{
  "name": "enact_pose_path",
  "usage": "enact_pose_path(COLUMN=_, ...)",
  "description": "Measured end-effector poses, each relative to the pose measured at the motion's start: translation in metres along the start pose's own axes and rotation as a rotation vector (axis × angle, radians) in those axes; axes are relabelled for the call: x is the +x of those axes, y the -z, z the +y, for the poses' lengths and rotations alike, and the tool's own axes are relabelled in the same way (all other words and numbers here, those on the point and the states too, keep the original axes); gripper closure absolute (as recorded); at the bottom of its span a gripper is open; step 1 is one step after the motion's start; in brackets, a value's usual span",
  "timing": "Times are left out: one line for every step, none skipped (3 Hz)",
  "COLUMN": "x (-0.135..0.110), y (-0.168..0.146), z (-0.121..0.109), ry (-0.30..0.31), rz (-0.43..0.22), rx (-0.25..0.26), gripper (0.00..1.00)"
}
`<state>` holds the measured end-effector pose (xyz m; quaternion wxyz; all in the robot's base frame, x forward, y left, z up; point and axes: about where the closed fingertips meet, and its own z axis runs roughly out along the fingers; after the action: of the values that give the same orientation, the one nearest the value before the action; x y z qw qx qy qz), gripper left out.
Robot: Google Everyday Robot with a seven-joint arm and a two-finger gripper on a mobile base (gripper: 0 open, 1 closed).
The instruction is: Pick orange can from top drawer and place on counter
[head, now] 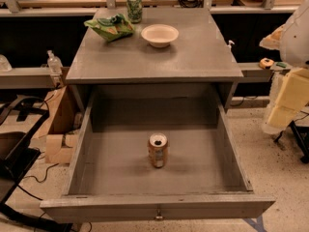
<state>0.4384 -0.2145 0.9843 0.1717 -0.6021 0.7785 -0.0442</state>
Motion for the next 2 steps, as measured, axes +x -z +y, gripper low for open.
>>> enact_pose_path(x=0.0, y=-0.001, z=0.0, ry=0.001, rz=-0.005, rx=0.002, gripper=0.0)
enact_pose_path(x=0.003, y=-0.019, z=-0.008, ry=0.014, rz=-0.11, rx=0.037, gripper=0.0)
